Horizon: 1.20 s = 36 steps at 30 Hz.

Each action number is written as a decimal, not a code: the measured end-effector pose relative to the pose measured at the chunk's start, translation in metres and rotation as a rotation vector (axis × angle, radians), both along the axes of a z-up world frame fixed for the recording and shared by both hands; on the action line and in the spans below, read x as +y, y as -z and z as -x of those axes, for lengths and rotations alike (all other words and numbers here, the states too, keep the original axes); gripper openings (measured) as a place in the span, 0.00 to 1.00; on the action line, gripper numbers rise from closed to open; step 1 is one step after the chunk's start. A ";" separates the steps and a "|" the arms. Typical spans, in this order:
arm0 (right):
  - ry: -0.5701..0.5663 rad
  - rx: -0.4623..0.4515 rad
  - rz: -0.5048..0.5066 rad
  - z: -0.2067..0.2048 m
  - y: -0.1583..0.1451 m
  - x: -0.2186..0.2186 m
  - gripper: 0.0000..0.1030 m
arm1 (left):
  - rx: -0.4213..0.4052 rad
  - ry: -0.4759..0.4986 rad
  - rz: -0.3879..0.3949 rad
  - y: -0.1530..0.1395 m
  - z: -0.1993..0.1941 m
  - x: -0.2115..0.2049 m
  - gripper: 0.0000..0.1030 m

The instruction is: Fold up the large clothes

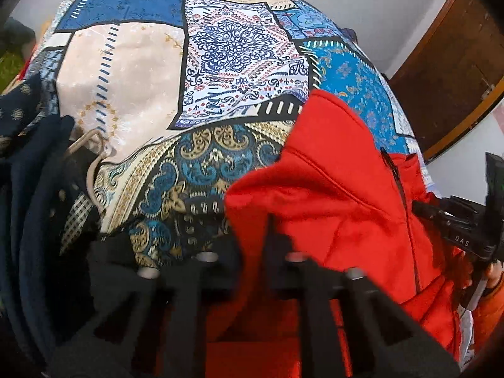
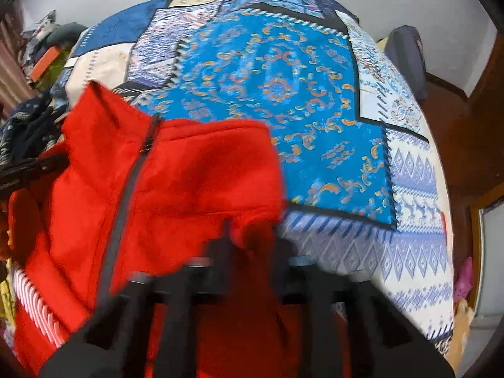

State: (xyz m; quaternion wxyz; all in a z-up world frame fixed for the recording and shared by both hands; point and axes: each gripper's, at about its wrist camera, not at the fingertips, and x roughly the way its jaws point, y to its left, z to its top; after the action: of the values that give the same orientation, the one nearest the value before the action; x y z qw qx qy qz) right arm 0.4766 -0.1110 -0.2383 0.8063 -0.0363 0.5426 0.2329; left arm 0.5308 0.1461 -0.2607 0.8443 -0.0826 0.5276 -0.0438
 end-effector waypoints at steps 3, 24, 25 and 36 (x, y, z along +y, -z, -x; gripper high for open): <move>0.012 -0.070 0.022 0.013 -0.020 0.002 0.06 | -0.037 0.019 -0.089 -0.017 0.014 -0.013 0.03; -0.032 -0.205 -0.166 0.141 -0.132 -0.035 0.06 | -0.227 0.129 -0.173 -0.126 0.185 -0.035 0.03; -0.031 -0.201 -0.168 0.149 -0.131 -0.038 0.06 | -0.223 0.132 -0.165 -0.124 0.194 -0.035 0.03; -0.095 -0.039 -0.109 0.212 -0.079 -0.048 0.06 | -0.099 0.133 -0.106 -0.062 0.260 -0.029 0.03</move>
State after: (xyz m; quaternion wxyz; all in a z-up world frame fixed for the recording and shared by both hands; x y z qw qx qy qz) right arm 0.2642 -0.1593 -0.1594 0.8055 -0.0230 0.5109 0.2994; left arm 0.2707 0.1174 -0.1983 0.8677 -0.0004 0.4913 -0.0759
